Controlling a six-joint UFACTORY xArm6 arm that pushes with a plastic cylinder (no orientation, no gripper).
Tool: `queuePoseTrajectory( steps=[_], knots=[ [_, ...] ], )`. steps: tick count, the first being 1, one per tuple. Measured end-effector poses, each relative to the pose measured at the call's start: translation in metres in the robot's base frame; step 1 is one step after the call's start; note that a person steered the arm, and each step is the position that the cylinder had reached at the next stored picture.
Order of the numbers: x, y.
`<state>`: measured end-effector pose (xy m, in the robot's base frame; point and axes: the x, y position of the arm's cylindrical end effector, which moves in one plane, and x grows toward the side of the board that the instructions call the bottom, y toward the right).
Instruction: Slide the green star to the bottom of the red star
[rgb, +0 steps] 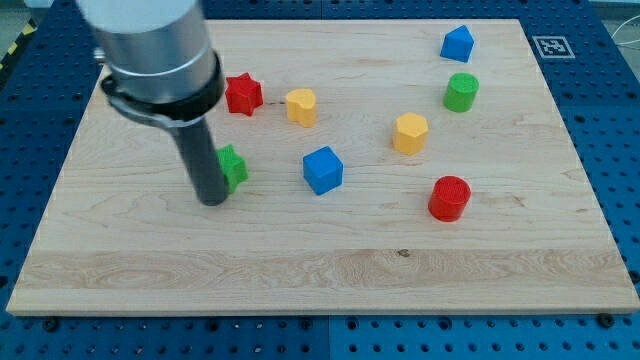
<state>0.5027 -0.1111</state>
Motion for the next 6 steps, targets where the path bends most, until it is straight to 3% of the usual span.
queuePoseTrajectory(
  steps=[3,5,6],
  knots=[
    [-0.046,0.029],
    [-0.007,0.017],
    [-0.035,0.005]
  ],
)
